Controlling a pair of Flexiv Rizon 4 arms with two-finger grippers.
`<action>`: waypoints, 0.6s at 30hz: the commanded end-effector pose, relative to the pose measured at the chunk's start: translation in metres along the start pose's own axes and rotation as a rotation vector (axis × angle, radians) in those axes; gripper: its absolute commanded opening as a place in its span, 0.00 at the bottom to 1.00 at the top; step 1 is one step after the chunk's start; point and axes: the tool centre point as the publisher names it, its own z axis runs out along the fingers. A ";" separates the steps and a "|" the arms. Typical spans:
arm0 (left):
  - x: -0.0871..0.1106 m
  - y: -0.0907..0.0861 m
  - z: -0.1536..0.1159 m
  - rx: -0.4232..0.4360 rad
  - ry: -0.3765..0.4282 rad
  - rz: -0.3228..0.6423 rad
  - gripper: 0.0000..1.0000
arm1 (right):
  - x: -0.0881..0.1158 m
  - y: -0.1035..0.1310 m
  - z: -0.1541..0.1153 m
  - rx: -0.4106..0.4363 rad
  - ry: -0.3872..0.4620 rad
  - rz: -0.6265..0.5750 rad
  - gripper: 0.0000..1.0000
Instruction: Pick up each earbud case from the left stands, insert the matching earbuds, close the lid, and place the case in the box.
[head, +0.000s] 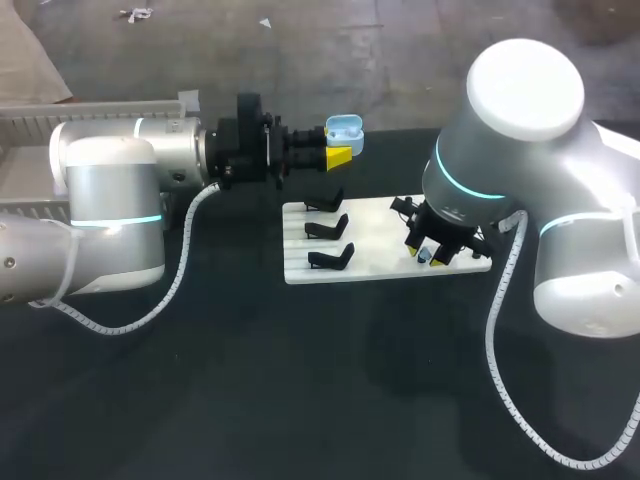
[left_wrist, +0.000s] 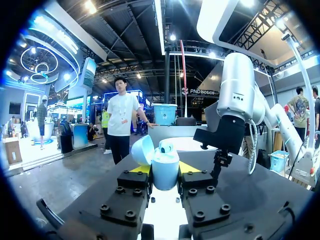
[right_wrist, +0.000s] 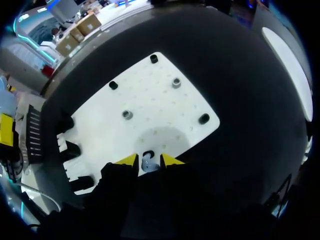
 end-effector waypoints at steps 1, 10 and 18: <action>0.001 -0.001 0.000 -0.003 -0.003 0.003 0.00 | 0.001 0.000 0.001 0.002 0.000 0.001 0.30; 0.001 -0.001 0.000 -0.003 -0.003 0.003 0.00 | 0.002 0.000 0.002 0.009 -0.001 0.001 0.19; 0.001 -0.001 0.000 -0.003 -0.003 0.003 0.00 | 0.002 0.000 0.001 0.014 -0.006 -0.007 0.00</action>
